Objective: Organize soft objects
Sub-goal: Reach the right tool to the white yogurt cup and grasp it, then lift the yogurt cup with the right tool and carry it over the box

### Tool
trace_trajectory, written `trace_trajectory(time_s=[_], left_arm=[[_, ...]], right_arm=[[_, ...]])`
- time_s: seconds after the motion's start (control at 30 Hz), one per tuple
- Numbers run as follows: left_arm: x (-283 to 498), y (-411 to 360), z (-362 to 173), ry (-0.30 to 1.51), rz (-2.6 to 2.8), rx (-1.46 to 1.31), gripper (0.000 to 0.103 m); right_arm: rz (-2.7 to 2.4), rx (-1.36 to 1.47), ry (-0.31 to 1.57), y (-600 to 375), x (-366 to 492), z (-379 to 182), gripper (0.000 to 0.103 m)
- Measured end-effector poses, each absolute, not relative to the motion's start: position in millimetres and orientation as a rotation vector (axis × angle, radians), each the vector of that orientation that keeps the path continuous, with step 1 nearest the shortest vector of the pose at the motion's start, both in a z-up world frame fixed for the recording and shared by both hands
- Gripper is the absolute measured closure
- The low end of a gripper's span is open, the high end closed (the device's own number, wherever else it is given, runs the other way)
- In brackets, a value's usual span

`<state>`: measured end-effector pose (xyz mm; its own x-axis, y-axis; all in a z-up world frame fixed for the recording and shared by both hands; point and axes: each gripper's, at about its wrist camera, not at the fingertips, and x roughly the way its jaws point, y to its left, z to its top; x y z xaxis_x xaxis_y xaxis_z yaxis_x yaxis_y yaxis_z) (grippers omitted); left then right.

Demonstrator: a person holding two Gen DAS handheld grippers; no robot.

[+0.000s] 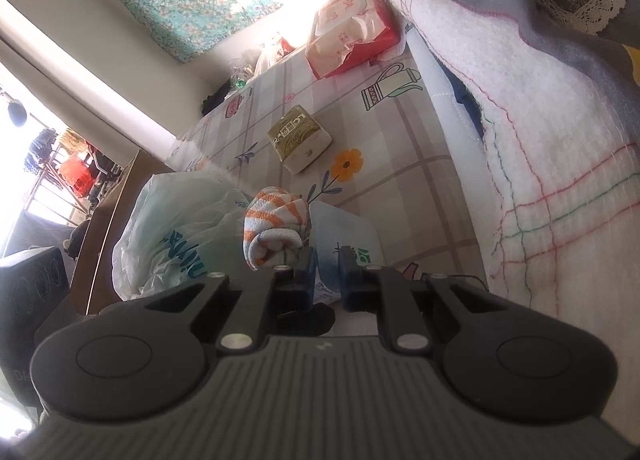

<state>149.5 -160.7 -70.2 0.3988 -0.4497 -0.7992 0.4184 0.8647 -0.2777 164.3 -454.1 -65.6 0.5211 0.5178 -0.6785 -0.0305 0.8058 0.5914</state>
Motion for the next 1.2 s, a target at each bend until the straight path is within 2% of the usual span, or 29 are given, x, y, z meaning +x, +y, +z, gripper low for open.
trace_trajectory(time_s=[0.63,0.87,1.03,1.2], left_arm=[[93.6,-149.2,-81.3,1.068,-0.614,-0.038,0.048],[76.2,-127.8,-76.9,1.004,-0.599,0.011,0.045],[68.0,-122.1,-70.7,0.908,-0.592,0.052,0.043],[62.9,-132.8,-69.0,0.833,-0.583,0.131,0.043]], right_arm=[[0.420,0.344,1.000,-411.7,123.6,-26.1,0.092],[0.453,0.379,1.034,-389.4,118.8,-32.2,0.090],[0.432,0.487,0.977,-402.9,120.4,-24.5,0.089],[0.362,0.576,0.993,-424.2,136.4,-32.2,0.072]])
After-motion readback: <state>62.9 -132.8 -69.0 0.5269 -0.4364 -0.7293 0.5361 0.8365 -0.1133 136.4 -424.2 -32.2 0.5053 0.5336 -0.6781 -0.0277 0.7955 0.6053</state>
